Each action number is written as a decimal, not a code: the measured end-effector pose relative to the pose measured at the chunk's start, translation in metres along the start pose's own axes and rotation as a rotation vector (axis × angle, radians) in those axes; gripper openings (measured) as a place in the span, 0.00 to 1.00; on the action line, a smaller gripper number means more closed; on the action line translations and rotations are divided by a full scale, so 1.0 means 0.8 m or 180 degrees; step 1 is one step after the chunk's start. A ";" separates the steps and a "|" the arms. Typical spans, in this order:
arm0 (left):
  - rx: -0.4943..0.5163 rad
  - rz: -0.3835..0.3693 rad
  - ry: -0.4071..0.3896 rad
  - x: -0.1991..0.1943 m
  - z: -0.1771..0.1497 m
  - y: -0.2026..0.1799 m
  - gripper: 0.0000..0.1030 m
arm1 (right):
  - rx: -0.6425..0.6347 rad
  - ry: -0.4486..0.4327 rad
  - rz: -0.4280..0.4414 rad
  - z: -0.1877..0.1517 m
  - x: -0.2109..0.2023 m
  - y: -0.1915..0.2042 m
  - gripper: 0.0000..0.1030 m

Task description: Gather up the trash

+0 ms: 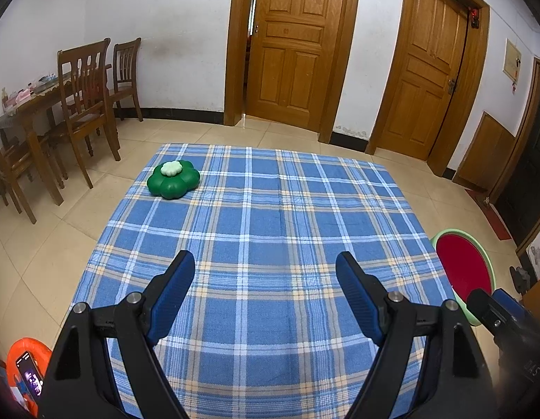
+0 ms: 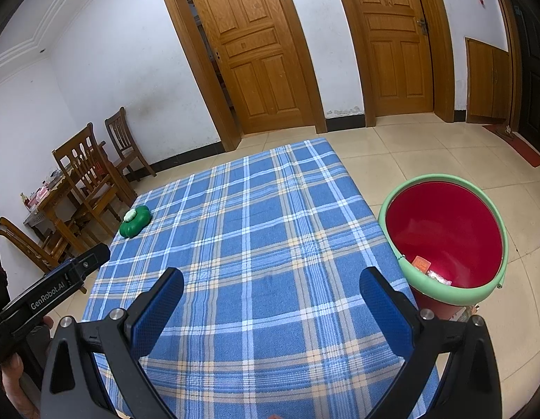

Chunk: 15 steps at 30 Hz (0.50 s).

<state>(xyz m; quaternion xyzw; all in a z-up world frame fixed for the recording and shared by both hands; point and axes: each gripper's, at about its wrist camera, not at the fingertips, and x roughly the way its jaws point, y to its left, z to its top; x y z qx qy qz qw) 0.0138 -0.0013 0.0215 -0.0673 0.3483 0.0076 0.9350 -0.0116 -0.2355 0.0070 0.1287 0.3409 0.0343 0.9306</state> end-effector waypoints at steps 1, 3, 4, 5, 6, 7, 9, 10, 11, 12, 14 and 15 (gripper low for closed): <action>0.0000 0.0002 -0.0001 0.000 0.000 0.000 0.80 | 0.0001 0.0001 0.0003 0.000 0.000 0.000 1.00; 0.0000 -0.0001 0.0002 0.000 0.000 0.000 0.80 | 0.0001 0.0001 0.0002 0.000 0.000 0.000 1.00; -0.0001 -0.0002 0.0004 0.000 0.000 0.001 0.80 | -0.0001 0.0000 0.0001 0.000 0.000 0.000 1.00; 0.0000 -0.0002 0.0002 0.000 0.000 0.000 0.80 | 0.0001 0.0002 0.0003 0.000 0.000 0.000 1.00; 0.0001 -0.0003 0.0003 0.000 0.000 0.000 0.80 | 0.0002 0.0002 0.0005 0.000 0.000 0.000 1.00; 0.0001 -0.0002 0.0003 0.000 0.000 0.000 0.80 | 0.0002 0.0004 0.0005 0.000 0.000 0.000 1.00; 0.0000 -0.0002 0.0003 0.000 0.000 0.000 0.80 | 0.0003 0.0003 0.0004 0.000 0.000 0.000 1.00; -0.0001 -0.0002 0.0006 0.000 0.000 0.001 0.80 | 0.0002 0.0003 0.0004 0.000 0.000 0.000 1.00; -0.0003 -0.0002 0.0005 0.000 0.000 0.001 0.80 | 0.0002 0.0002 0.0004 0.000 0.000 0.001 1.00; -0.0004 -0.0003 0.0003 0.000 0.000 0.000 0.80 | -0.0001 -0.0001 0.0004 0.000 0.000 0.000 1.00; -0.0003 -0.0008 0.0005 0.000 0.000 0.000 0.80 | -0.0001 0.0000 0.0001 0.000 0.000 0.000 1.00; -0.0002 -0.0004 0.0005 0.000 0.000 0.000 0.80 | -0.0001 0.0000 0.0003 0.000 0.000 0.000 1.00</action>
